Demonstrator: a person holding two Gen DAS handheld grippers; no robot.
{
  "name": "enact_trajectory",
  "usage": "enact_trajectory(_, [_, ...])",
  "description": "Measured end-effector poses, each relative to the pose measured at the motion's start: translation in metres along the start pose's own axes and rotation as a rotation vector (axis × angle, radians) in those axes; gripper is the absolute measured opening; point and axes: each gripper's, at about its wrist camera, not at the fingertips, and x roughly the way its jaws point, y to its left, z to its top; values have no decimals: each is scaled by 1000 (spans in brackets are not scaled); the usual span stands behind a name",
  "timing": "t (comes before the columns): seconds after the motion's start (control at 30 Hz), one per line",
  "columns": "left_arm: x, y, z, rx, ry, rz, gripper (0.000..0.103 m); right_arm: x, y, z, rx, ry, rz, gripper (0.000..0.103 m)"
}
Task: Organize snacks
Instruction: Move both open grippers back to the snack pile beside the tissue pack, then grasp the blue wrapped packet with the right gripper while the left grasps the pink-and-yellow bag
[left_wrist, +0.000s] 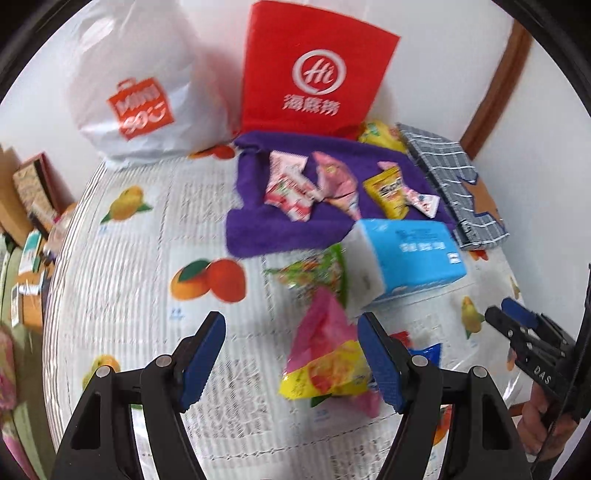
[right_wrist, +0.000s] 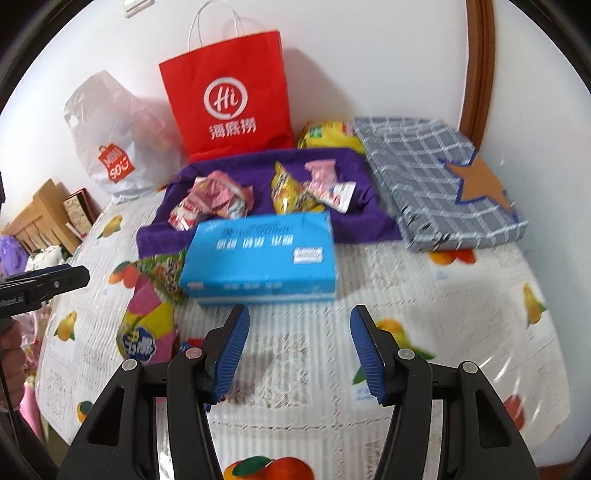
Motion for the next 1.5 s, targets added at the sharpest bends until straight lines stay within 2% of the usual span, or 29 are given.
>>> enact_trajectory(0.3, [8,22,-14,-64,19,4,72,26,44,-20,-51,74,117,59])
enact_trajectory(0.67, [10,24,-21,-50,20,-8,72,59,77,-41,-109,178,122,62])
enact_trajectory(0.8, [10,23,-22,-43,20,-10,72,62,80,-46,-131,176,106,61])
enact_trajectory(0.87, [12,23,-23,-44,23,-8,72,60,77,-47,-131,167,111,46])
enact_trajectory(1.0, [15,23,-26,-46,25,-17,72,48,67,-45,-125,127,124,39])
enact_trajectory(1.1, [15,21,-29,-53,21,-60,72,39,58,-43,-119,98,128,37])
enact_trajectory(1.13, [15,20,-29,-55,19,-75,72,37,54,-42,-114,88,130,32])
enact_trajectory(1.17, [15,18,-30,-54,18,-89,72,36,51,-41,-111,85,133,22])
enact_trajectory(1.37, [25,-6,-35,7,30,-133,72,38,25,-40,-70,75,115,22])
enact_trajectory(1.5, [43,-20,-38,34,80,-145,73,39,8,-40,-44,67,103,22])
